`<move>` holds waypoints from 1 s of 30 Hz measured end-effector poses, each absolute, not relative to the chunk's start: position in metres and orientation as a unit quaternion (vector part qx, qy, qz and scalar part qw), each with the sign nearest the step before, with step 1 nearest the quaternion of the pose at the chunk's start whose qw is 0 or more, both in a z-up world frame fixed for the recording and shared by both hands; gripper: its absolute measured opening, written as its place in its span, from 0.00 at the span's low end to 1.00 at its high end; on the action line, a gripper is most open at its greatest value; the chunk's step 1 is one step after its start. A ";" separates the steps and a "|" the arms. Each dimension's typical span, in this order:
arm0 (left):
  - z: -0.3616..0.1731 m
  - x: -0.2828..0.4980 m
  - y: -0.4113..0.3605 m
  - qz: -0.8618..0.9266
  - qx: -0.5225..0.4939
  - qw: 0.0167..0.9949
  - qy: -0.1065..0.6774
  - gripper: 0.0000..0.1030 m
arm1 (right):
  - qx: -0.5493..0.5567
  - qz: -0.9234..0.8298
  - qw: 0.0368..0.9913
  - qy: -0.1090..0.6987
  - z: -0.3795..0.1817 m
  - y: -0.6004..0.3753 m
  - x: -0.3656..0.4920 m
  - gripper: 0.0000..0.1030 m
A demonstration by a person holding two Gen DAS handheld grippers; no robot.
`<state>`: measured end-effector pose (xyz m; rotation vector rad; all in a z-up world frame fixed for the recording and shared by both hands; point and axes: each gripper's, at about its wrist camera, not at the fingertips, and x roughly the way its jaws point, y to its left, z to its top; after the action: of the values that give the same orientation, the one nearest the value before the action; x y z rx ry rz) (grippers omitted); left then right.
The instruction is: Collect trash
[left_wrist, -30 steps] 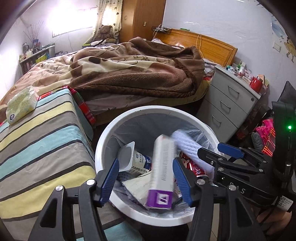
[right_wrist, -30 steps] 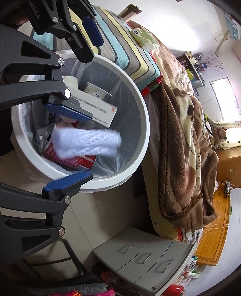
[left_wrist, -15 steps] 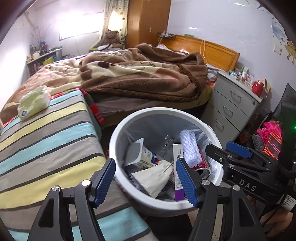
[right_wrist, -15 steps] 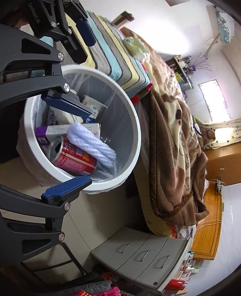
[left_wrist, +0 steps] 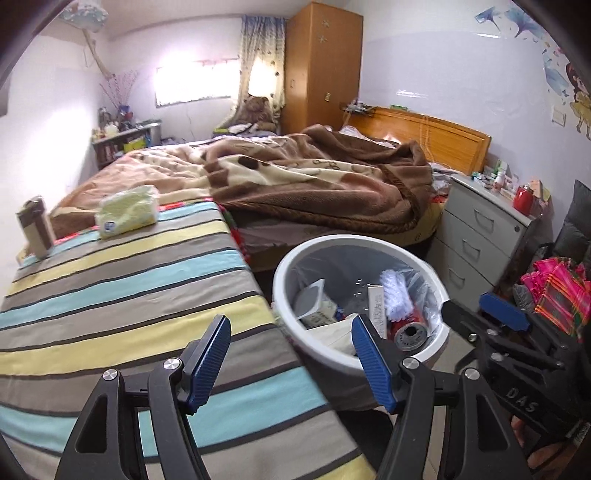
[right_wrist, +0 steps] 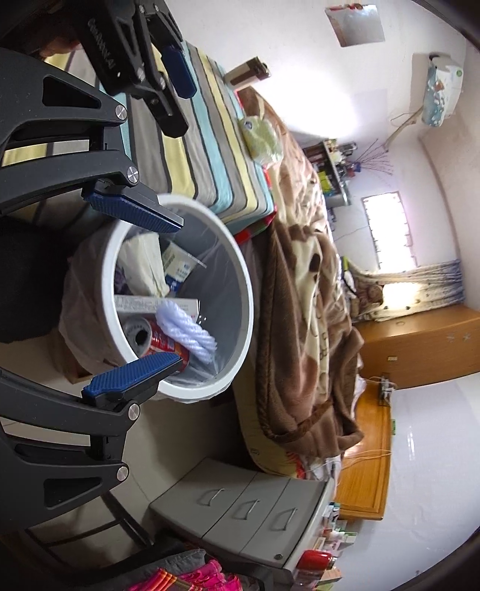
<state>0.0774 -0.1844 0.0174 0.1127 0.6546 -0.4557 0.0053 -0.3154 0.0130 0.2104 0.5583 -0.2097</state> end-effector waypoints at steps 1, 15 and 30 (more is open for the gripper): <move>0.018 0.073 -0.182 -0.216 0.060 0.923 0.314 0.66 | 0.102 -0.105 0.952 0.270 0.013 -0.313 0.003 0.66; 0.012 0.032 -0.144 -0.185 0.056 0.939 0.285 0.66 | 0.078 -0.119 0.964 0.225 0.012 -0.277 -0.023 0.66; 0.008 0.024 -0.136 -0.171 0.053 0.942 0.285 0.66 | 0.093 -0.129 0.964 0.211 0.013 -0.276 -0.031 0.66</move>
<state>0.0241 -0.1361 0.0081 0.1078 0.5816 -0.3493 -0.0309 -0.2762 0.0128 0.1877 0.4273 -0.2618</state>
